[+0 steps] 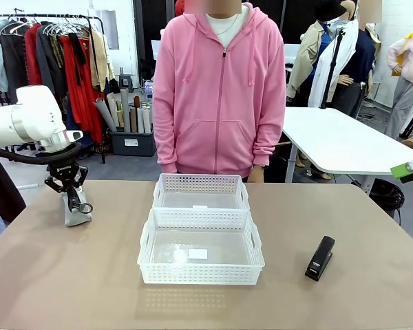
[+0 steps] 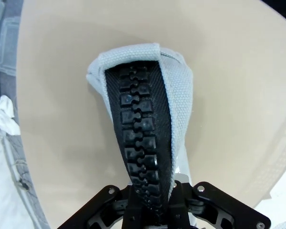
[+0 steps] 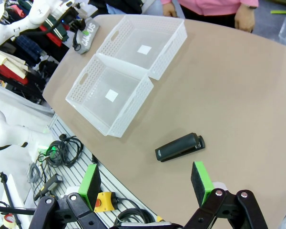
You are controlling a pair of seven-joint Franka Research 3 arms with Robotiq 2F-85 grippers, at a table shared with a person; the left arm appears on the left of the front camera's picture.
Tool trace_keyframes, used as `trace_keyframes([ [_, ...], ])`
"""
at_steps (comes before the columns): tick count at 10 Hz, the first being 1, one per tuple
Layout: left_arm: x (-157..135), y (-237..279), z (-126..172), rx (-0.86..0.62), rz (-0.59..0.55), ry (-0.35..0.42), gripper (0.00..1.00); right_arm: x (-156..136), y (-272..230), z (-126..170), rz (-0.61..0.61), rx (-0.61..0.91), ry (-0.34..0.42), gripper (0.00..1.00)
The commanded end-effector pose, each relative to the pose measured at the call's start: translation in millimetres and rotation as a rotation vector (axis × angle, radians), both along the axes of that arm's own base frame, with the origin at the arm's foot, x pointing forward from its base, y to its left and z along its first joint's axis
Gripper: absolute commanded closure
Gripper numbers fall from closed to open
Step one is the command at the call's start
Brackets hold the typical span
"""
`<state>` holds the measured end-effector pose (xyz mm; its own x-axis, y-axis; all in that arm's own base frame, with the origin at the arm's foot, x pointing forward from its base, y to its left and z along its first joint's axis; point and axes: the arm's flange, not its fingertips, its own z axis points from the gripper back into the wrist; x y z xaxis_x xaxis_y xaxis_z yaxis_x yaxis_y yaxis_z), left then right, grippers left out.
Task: Distribute items into two baskets.
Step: Pick up the Pencil pouch that the person points to.
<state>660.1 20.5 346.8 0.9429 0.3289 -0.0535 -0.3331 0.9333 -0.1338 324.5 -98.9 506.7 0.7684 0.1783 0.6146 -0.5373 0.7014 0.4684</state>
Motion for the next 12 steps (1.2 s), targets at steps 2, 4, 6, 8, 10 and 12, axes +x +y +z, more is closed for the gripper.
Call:
trace_keyframes([
  [2, -15, -22, 51, 0.035, -0.283, 0.051, 1.0, 0, 0, 1, 0.008, 0.01, -0.011, 0.0],
  [4, -43, -41, 81, 0.089, -0.532, 0.102, 1.0, 0, 0, 1, 0.008, 0.01, -0.011, 0.0],
  [6, -76, -58, 114, 0.146, -0.792, 0.101, 1.0, 0, 0, 1, 0.008, 0.01, -0.011, 0.0],
  [8, -111, -66, 140, 0.153, -1.007, 0.034, 1.0, 0, 0, 1, 0.008, 0.01, -0.011, 0.0],
  [10, -133, -63, 162, 0.077, -1.138, 0.029, 1.0, 0, 0, 1, 0.008, 0.01, -0.011, 0.0],
  [12, -148, -61, 178, -0.014, -1.222, -0.021, 1.0, 0, 0, 1, 0.008, 0.01, -0.011, 0.0],
])
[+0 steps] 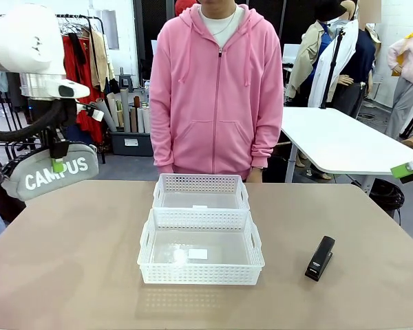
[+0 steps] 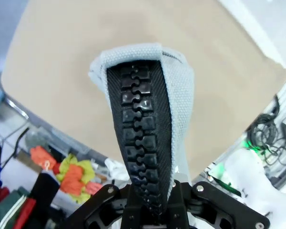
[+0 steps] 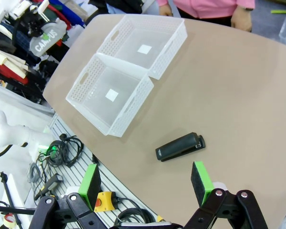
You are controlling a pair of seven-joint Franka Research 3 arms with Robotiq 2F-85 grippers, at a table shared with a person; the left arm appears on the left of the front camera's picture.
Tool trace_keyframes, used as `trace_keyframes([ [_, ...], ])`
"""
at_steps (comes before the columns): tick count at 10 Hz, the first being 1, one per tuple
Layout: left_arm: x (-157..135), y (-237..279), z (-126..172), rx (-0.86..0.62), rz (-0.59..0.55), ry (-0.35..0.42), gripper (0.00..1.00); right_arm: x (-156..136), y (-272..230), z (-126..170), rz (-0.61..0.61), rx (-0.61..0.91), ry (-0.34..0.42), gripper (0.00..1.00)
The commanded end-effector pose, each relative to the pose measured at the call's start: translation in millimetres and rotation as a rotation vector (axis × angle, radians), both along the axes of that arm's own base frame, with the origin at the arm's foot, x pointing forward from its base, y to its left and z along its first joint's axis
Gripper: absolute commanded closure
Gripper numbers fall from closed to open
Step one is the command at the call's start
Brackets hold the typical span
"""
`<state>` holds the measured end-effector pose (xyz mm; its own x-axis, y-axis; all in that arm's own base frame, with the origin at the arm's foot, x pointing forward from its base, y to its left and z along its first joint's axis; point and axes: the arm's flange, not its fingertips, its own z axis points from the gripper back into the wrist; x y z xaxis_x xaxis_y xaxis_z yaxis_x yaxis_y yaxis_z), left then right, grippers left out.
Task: Distribute items into two baskets.
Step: Pick up the Pencil pouch that the person points to, then move the picked Pencil pouch towards the Organizing basket indicated by the person, stopping as directed.
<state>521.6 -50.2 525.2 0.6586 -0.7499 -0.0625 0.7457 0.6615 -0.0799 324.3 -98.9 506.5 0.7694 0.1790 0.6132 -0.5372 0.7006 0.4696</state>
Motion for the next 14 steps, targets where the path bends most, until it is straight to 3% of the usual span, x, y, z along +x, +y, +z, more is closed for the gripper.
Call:
trace_keyframes([
  [1, -12, 5, 3, -0.074, -0.043, 0.042, 1.0, 1, 0, 2, 0.007, 0.01, -0.013, 0.0],
  [4, -24, -8, 8, -0.033, -0.098, 0.022, 1.0, 1, 0, 2, 0.007, 0.01, -0.013, 0.0],
  [14, -14, -10, 6, -0.045, -0.063, 0.031, 1.0, 1, 0, 2, 0.007, 0.01, -0.013, 0.0],
])
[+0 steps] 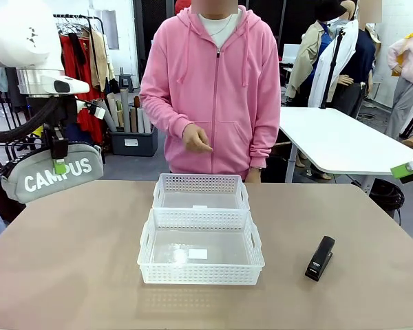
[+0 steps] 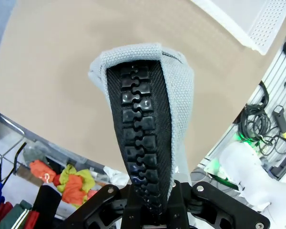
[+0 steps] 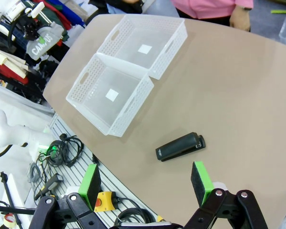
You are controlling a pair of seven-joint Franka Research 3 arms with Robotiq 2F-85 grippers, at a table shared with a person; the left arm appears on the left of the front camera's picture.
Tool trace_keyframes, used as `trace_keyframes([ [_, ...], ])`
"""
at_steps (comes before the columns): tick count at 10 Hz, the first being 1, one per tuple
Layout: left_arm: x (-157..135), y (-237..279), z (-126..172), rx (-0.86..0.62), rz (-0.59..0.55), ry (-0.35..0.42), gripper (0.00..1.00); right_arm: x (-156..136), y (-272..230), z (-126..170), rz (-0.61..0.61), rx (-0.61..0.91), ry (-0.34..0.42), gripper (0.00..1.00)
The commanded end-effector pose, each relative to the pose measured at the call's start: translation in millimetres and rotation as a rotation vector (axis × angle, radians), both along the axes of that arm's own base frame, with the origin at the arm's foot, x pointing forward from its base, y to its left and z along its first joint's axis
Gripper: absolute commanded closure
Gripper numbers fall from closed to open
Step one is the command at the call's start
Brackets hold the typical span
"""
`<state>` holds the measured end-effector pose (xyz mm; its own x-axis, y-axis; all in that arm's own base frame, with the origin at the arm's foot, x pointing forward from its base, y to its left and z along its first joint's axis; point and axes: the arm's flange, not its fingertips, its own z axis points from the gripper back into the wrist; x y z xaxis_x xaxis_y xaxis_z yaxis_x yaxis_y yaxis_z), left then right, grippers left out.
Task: Distribute items into two baskets.
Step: Move the picked Pencil pouch towards the Organizing basket indicated by the person, stopping as directed.
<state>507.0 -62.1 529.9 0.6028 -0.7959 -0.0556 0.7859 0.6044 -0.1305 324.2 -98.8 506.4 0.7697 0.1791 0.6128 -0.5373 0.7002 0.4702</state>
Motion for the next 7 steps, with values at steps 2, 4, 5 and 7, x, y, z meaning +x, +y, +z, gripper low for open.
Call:
trace_keyframes([
  [2, 0.3, 2.3, 1.3, -0.008, 0.007, -0.004, 1.0, 0.6, 0.1, 1.7, 0.006, 0.01, -0.014, 0.0],
  [4, 0.3, 2.3, 1.3, -0.008, 0.007, -0.004, 1.0, 0.6, 0.1, 1.7, 0.006, 0.01, -0.014, 0.0],
  [5, 0.3, 2.3, 1.3, -0.008, 0.007, -0.004, 1.0, 0.6, 0.1, 1.7, 0.006, 0.01, -0.014, 0.0],
  [7, 0.3, 2.3, 1.3, -0.008, 0.007, -0.004, 1.0, 0.6, 0.1, 1.7, 0.006, 0.01, -0.014, 0.0],
])
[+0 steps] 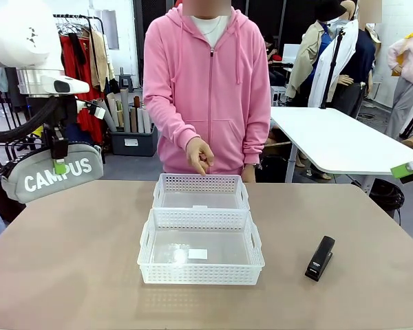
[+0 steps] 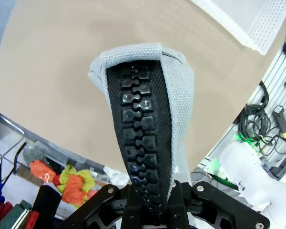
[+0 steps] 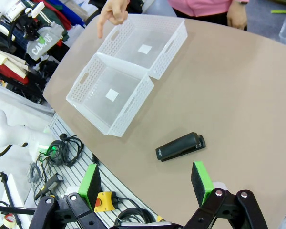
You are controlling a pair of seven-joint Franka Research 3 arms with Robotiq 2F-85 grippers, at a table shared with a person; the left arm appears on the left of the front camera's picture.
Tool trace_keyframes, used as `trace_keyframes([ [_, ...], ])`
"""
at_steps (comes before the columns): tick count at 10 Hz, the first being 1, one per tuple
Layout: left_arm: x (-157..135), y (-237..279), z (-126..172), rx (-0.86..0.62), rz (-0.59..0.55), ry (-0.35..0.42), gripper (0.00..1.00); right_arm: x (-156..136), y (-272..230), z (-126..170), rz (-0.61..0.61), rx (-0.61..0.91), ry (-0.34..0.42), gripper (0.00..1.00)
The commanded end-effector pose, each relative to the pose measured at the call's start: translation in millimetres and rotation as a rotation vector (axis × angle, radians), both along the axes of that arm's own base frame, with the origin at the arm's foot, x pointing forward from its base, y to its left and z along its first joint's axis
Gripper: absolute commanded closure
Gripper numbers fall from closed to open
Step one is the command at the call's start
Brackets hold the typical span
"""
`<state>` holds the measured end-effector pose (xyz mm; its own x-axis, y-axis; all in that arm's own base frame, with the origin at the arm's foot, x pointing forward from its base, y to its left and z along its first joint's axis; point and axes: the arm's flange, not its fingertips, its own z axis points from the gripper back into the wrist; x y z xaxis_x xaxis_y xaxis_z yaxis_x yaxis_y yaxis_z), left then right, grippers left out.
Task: Distribute items into two baskets.
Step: Move the picked Pencil pouch towards the Organizing basket indicated by the person, stopping as directed.
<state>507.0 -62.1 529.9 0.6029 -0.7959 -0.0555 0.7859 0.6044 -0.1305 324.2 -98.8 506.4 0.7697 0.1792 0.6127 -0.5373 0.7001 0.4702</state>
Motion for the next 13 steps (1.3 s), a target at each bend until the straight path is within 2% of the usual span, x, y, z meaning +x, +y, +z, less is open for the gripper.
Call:
trace_keyframes([
  [1, 0.3, 2.3, 1.3, -0.008, 0.007, -0.004, 1.0, 0.6, 0.1, 1.7, 0.006, 0.01, -0.014, 0.0],
  [13, 0.3, 2.3, 1.3, -0.008, 0.007, -0.004, 1.0, 0.6, 0.1, 1.7, 0.006, 0.01, -0.014, 0.0],
])
